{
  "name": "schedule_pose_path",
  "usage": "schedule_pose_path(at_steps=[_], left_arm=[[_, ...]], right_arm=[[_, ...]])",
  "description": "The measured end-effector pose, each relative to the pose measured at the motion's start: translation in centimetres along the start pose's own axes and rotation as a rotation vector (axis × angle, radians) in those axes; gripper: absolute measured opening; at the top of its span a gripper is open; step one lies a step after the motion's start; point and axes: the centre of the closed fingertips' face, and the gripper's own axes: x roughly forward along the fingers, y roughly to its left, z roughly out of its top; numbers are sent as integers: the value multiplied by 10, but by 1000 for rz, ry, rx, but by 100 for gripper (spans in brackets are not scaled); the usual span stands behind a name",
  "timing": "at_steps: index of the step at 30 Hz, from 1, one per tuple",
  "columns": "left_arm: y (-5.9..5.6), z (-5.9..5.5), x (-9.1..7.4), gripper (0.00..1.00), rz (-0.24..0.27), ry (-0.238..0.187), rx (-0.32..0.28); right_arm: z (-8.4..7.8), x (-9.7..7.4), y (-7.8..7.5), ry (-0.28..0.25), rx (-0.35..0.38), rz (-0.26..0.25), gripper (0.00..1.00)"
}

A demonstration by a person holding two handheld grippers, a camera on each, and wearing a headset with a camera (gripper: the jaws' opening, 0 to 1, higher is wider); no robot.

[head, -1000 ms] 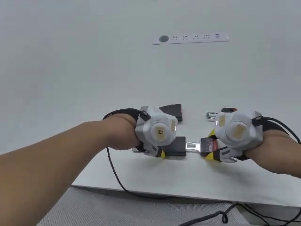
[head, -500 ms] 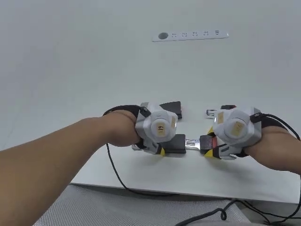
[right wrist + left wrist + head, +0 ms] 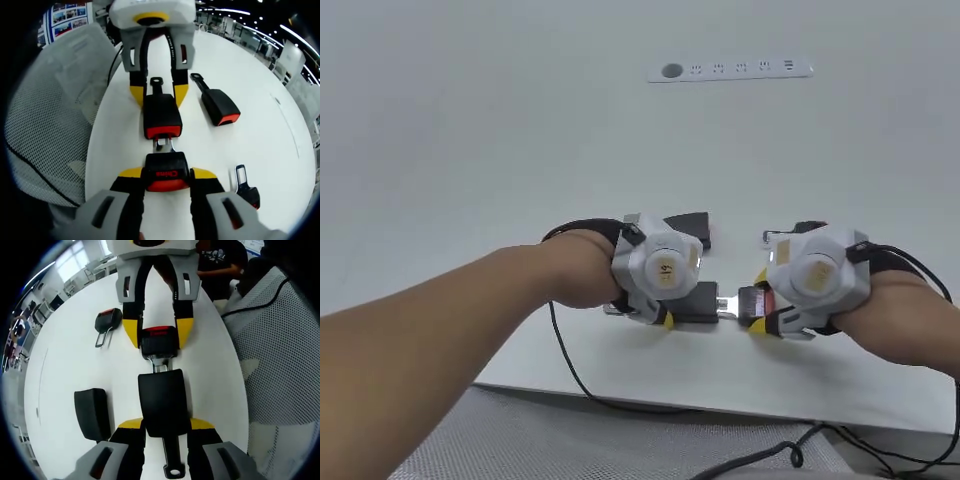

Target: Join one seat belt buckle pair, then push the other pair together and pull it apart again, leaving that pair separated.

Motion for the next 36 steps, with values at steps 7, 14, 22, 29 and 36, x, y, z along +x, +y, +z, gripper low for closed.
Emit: schedule_pose_path(at_steps=[7, 14, 22, 29, 36], left_arm=[[0, -1, 0, 32, -19, -14, -13], [-1, 1, 1, 32, -27, -1, -4], [-1, 0, 2, 31, -29, 9, 2], [-1, 0, 1, 31, -27, 19, -14], [0, 0, 2, 31, -24, 25, -12]], right_arm=[[3, 1, 0, -2, -11, 3, 33], [6, 2, 0, 3, -25, 7, 33], [15, 7, 3, -11, -33, 13, 33], [19, 10, 2, -19, -35, 12, 32], [20, 11, 1, -17, -43, 8, 32]])
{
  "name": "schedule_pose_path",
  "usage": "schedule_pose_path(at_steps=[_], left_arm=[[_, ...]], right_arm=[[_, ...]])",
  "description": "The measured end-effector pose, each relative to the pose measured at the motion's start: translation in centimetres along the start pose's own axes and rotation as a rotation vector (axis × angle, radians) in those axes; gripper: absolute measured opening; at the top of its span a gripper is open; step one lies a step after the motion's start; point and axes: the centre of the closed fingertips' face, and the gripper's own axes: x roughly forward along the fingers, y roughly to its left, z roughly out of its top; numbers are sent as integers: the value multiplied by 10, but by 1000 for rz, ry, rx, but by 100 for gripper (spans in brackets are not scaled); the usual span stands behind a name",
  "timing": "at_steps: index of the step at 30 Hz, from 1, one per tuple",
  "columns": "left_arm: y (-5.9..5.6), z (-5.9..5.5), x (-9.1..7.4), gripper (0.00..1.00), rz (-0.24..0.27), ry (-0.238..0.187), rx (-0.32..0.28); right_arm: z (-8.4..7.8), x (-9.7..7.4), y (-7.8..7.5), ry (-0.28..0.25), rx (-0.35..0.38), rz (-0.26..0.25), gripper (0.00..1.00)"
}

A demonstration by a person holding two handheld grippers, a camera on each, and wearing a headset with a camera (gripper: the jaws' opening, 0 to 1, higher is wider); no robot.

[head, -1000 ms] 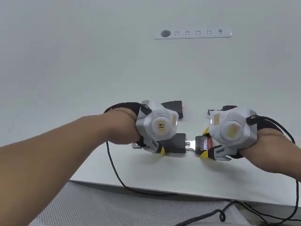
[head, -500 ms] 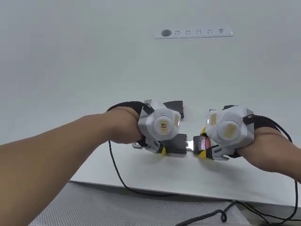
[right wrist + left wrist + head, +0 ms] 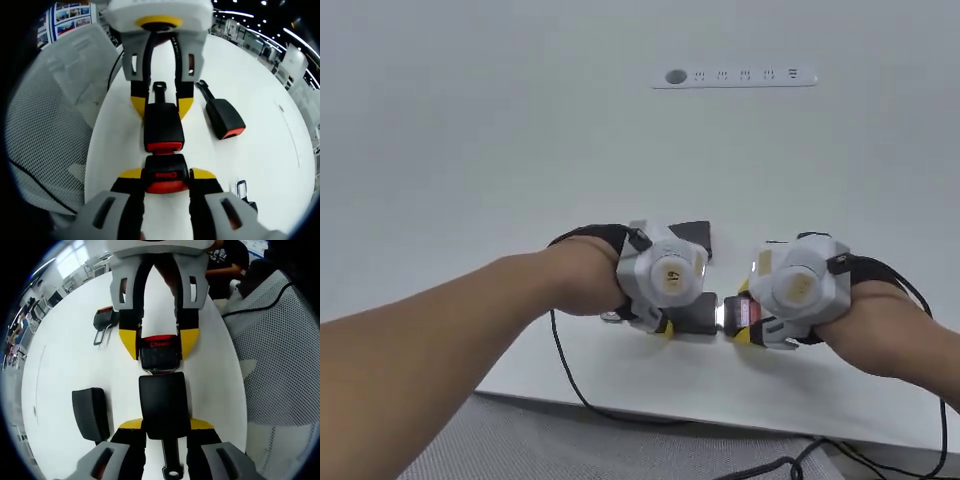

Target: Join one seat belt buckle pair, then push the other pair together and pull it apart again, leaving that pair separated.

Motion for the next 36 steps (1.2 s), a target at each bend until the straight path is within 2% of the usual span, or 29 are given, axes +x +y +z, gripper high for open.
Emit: schedule_pose_path(at_steps=[7, 13, 21, 31, 36], left_arm=[[0, -4, -2, 30, 10, -21, -27], [1, -4, -3, 30, 18, -50, -38], [0, -5, -4, 30, 26, -61, -47], [0, -4, -4, 31, 37, -67, -44], [-1, -3, -4, 32, 53, -39, -41]], right_arm=[[-4, -2, 3, 0, -26, 0, 32], [-5, -2, 2, 0, -22, 4, 32], [-5, -2, 2, 1, -2, 15, 32], [-5, -2, 2, -10, 13, 24, 34], [-4, -1, 2, -1, 8, 19, 34]])
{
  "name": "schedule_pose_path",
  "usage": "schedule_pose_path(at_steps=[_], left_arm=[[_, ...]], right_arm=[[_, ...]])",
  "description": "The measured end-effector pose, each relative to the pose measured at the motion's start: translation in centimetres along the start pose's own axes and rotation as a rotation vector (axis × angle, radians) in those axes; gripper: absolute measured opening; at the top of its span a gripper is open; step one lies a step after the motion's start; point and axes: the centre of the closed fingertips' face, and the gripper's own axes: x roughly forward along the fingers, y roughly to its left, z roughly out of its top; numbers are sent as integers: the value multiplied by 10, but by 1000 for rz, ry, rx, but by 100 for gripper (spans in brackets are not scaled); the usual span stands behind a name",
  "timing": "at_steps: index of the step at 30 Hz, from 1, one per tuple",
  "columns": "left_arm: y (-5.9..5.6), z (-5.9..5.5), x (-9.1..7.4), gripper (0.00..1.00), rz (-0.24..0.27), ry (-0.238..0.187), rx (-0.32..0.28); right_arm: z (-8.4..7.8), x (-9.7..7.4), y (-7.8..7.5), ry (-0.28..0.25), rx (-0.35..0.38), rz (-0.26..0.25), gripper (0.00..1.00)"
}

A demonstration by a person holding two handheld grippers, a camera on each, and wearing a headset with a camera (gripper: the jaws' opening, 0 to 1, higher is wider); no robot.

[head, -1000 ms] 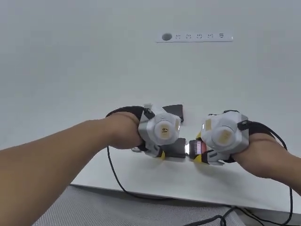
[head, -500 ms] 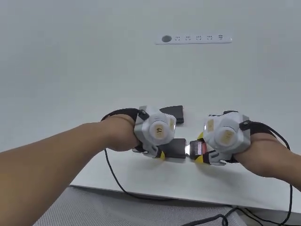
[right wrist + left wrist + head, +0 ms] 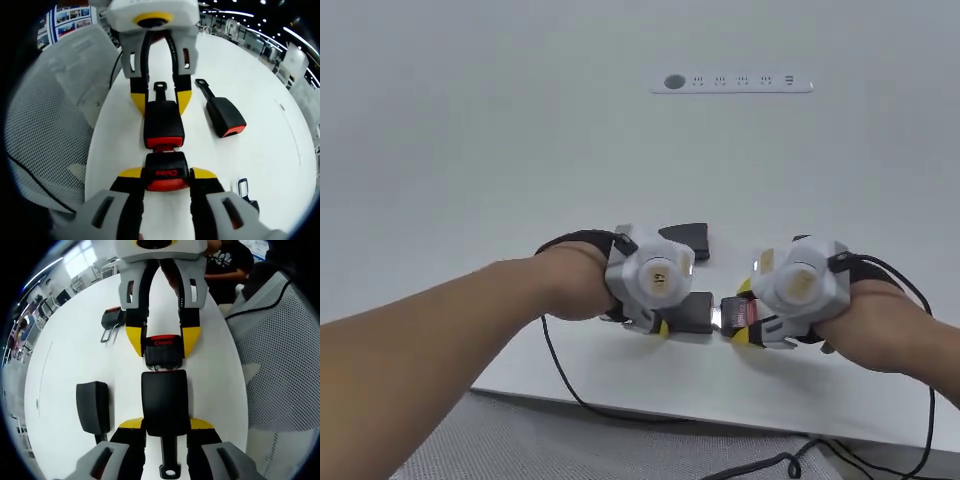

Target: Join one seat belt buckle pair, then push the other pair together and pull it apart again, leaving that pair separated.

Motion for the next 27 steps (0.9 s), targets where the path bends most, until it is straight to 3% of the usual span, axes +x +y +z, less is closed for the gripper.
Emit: schedule_pose_path(at_steps=[4, 8, 14, 22, 27], left_arm=[[1, -1, 0, 32, -2, -5, 1], [3, -3, 0, 33, -21, -22, -82], [4, -5, -6, 32, 7, -15, -66], [8, 10, -28, 32, 22, -79, -107], [21, 21, -39, 32, 57, -108, -82]], right_arm=[[0, 0, -1, -5, 3, -1, 35], [3, 0, -3, -7, 5, -5, 36], [7, -2, -1, -6, 5, 4, 35], [21, -15, 3, -43, 19, 13, 34], [24, -20, -1, -53, 7, 0, 34]])
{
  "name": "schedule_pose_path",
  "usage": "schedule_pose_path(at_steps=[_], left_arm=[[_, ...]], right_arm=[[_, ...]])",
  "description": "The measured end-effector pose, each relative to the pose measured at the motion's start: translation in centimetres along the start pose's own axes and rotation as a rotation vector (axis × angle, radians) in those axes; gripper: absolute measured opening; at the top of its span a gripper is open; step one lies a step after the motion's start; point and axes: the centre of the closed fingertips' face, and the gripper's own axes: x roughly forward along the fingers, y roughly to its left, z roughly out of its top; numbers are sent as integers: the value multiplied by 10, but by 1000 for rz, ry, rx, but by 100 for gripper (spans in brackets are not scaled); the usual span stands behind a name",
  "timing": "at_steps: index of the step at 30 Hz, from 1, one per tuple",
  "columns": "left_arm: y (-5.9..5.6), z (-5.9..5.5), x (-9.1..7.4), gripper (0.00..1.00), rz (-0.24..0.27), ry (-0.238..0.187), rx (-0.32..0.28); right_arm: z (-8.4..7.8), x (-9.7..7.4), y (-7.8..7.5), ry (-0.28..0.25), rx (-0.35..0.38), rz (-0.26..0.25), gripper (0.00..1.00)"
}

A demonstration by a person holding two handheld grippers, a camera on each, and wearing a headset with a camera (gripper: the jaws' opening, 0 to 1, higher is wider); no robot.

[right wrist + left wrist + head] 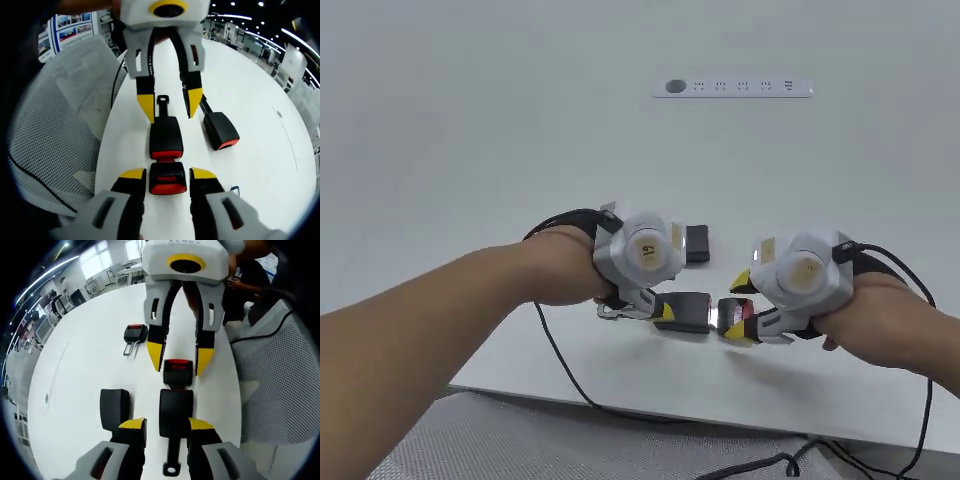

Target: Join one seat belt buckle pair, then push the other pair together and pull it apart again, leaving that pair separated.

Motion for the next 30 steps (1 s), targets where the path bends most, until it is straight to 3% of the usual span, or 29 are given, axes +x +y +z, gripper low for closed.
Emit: schedule_pose_path(at_steps=[11, 16, 24, 30], left_arm=[[27, 6, 4, 32, 48, -14, 10], [42, 5, 4, 32, 55, -14, 29], [73, -1, 5, 33, 89, -12, 2], [80, -7, 7, 33, 94, -8, -20]], right_arm=[[-7, -14, -23, 4, -28, -31, 34], [-17, -21, -39, 15, -18, -53, 34], [-38, -33, -66, 55, -4, -80, 35], [-54, -43, -87, 84, 18, -108, 36]])
